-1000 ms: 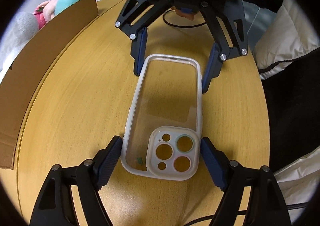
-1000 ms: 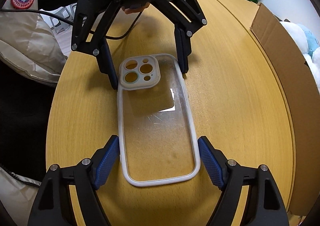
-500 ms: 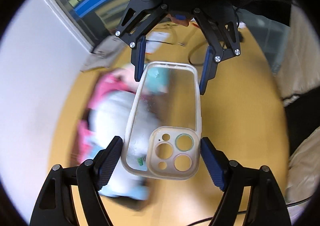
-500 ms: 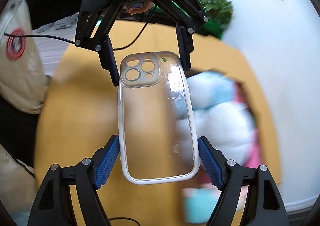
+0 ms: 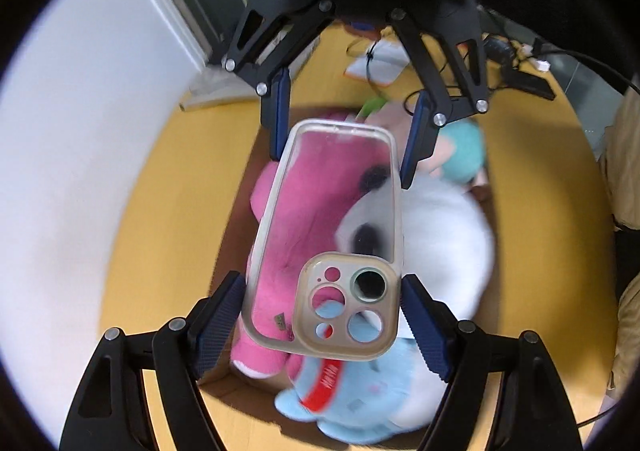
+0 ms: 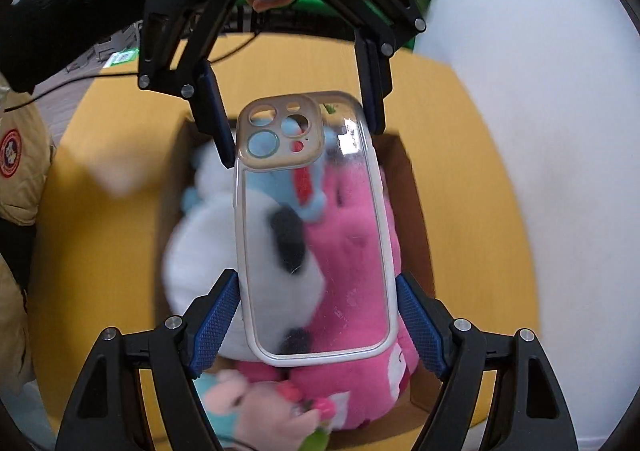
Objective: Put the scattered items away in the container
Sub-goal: 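Lift the phone case with both grippers and drop it onto the pink bear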
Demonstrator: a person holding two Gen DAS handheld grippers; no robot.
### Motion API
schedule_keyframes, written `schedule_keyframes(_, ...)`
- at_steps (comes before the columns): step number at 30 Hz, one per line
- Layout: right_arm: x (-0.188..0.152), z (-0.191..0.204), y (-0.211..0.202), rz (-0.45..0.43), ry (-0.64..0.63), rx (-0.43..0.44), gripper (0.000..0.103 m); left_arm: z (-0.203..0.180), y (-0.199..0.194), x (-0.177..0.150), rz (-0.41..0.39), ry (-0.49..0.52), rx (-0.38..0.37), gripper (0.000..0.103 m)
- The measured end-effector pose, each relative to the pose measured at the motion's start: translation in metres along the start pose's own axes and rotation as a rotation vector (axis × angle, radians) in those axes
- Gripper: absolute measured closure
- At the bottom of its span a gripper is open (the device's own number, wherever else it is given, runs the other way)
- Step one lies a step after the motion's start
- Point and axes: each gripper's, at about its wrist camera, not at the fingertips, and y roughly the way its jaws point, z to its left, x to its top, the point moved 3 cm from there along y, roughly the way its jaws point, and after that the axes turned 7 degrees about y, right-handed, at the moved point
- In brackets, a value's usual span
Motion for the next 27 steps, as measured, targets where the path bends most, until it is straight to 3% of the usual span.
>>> schedule_keyframes(4,-0.017,-0.028,0.048,0.037,0.041,0.052,0.02,0.012,0.044,-0.013,0.015,-0.023,-0.059,0.024)
schedule_keyframes(10,-0.03,-0.035,0.078,0.076,0.068,0.089,0.02,0.013,0.074,-0.019,0.05,-0.039,-0.094,0.021)
schedule_keyframes(20,-0.042,-0.036,0.09,0.118,0.085,0.08,0.021,0.013,0.067,-0.021,0.023,-0.101,-0.056,0.02)
schedule_keyframes(27,-0.044,-0.034,0.099,0.16,0.085,0.056,0.021,0.016,0.051,-0.048,0.016,-0.135,-0.025,0.02)
